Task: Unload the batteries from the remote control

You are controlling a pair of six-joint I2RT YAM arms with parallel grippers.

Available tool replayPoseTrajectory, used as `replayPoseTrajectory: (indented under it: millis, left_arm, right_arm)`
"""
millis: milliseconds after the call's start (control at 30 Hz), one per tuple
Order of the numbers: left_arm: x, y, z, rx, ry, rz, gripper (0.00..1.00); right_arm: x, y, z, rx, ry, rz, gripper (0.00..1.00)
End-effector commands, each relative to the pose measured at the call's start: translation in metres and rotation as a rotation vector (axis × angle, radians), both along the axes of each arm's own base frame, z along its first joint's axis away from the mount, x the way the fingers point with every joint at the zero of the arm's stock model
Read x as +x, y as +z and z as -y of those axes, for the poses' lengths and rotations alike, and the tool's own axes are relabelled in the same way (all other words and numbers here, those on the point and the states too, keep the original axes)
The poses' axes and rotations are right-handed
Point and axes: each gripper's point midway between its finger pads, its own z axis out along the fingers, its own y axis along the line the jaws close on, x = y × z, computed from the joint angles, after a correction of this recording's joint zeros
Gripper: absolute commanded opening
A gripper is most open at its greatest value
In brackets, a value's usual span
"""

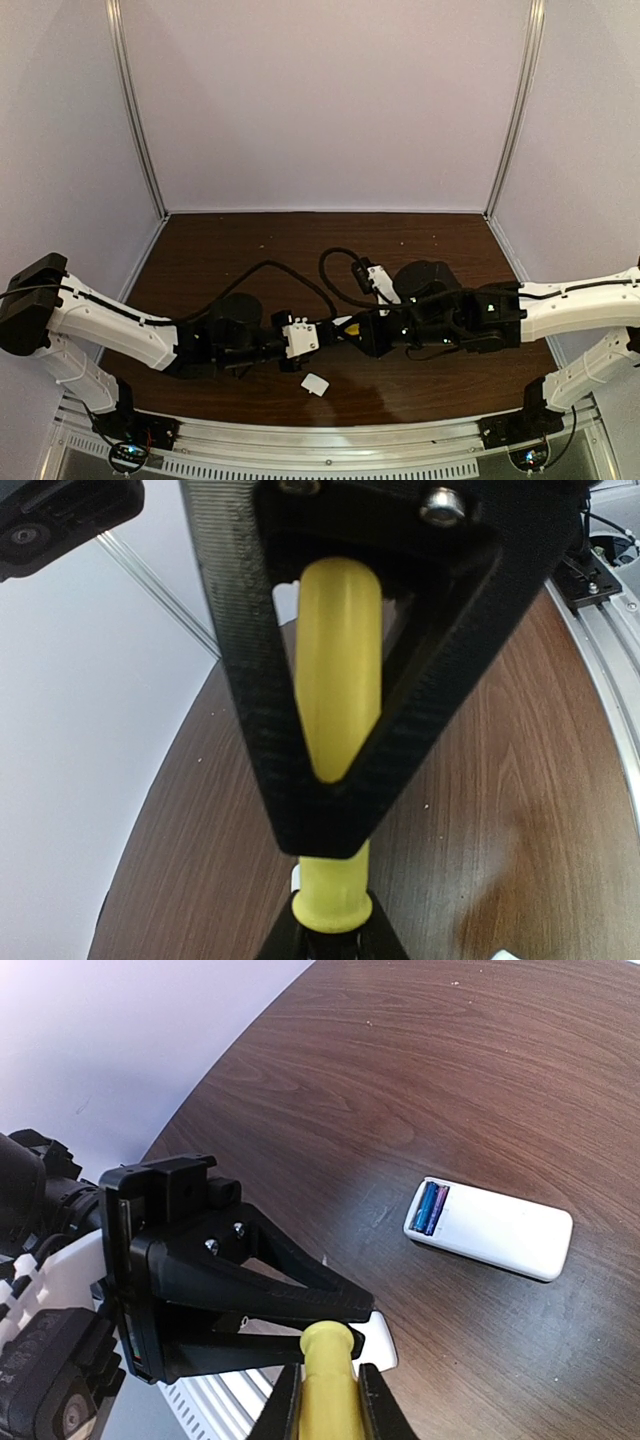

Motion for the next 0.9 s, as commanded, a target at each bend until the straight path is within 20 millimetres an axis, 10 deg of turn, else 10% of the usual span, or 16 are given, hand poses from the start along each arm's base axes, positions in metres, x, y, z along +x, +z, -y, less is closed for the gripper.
replayPoseTrajectory:
  millis: [0, 333, 867]
  left_arm:
    - [0.003, 0.018, 0.003, -0.083, 0.02, 0.009, 0.15]
    - [-0.001, 0.023, -0.007, -0.135, 0.025, 0.005, 0.69]
    - [0.037, 0.025, -0.053, -0.281, 0.346, -0.007, 0.97]
  right_arm:
    - [0.006, -0.011, 0.017, -0.059, -0.046, 0.026, 0.0]
    - [0.012, -0.012, 0.032, -0.086, -0.095, 0.065, 0.0]
    - [0.021, -0.012, 0.064, -0.126, -0.19, 0.122, 0.0]
